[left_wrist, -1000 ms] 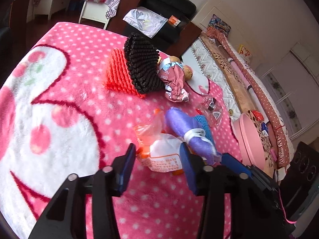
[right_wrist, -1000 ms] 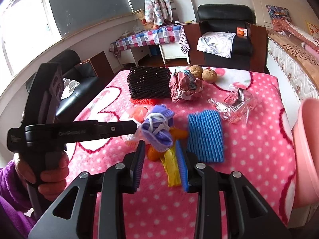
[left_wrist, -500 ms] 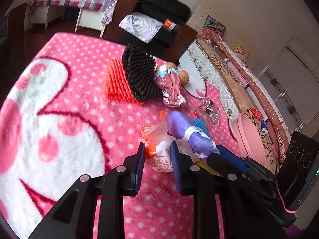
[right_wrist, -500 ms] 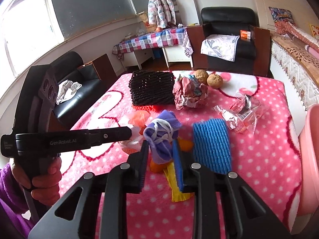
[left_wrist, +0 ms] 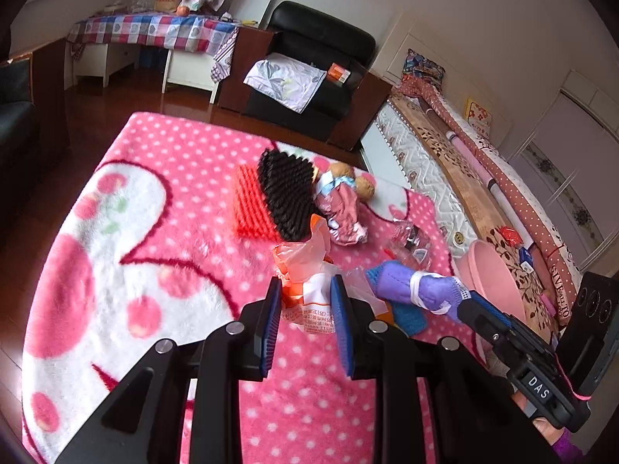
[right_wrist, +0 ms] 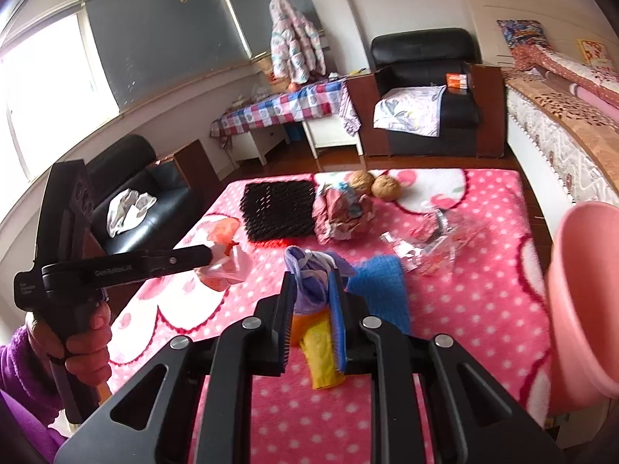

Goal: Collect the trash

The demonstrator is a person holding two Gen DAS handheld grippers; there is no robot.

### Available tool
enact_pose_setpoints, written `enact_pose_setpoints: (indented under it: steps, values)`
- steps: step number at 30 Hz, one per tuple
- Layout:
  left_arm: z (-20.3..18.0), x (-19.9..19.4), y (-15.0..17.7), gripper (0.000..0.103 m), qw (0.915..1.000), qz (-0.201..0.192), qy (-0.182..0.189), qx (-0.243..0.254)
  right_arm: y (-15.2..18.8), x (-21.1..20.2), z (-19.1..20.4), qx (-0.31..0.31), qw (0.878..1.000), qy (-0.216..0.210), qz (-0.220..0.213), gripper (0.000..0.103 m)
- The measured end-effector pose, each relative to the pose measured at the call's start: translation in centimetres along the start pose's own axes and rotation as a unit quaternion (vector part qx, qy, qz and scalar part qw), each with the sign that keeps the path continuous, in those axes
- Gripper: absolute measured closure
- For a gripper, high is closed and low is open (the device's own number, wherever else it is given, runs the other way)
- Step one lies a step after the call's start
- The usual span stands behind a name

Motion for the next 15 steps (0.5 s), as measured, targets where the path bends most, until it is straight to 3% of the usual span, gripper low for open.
enact_pose_setpoints:
  steps: [15]
  values:
    - [-6.9,0.0,-1.8,0.078,0.9980,-0.017,0.033,0.050,-1.4,-4.3,-6.2,0.060,0.996,0.045,-0.056,0.085]
Point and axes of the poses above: each gripper's, at about its wrist camera, not at the fingertips, and x roughly the way its jaws point, z to its left, y to its underside, the point moved 6 cm from there along x, roughly the way its jaws point, and after that the axes turned 5 degrees about y, right-handed, at the moved point
